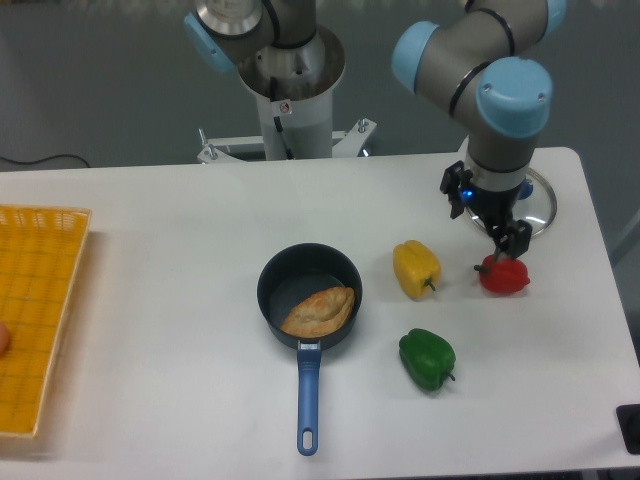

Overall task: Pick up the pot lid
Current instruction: 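Raise the gripper from beside the red pepper toward the glass lid, then position the open gripper above the lid's blue knob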

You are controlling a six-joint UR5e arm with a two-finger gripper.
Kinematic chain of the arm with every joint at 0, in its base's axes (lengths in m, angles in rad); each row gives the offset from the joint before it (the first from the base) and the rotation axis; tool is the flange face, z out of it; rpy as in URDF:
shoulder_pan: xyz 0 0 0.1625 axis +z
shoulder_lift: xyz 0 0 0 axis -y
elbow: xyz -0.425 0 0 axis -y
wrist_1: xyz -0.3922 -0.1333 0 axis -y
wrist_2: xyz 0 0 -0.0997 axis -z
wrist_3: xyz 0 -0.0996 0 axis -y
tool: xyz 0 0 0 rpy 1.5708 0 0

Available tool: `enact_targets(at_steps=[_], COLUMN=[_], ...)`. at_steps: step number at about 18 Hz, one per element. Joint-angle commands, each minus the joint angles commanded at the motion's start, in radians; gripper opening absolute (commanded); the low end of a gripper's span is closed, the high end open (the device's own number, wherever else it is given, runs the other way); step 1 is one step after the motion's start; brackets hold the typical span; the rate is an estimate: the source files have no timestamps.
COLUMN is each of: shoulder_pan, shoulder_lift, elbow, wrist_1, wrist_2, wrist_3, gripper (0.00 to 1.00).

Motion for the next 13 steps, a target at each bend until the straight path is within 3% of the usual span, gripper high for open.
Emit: enact_targets(at_steps=[7,13], shoulder_pan=[0.112,0.18], shoulder_lift=[0.029,0.026], elbow=[-0.037,-0.045], wrist_1=[0.003,-0.005], wrist_2=[-0.003,-0.006], wrist_3=[0.017,0.305], gripper=[1.0,1.0])
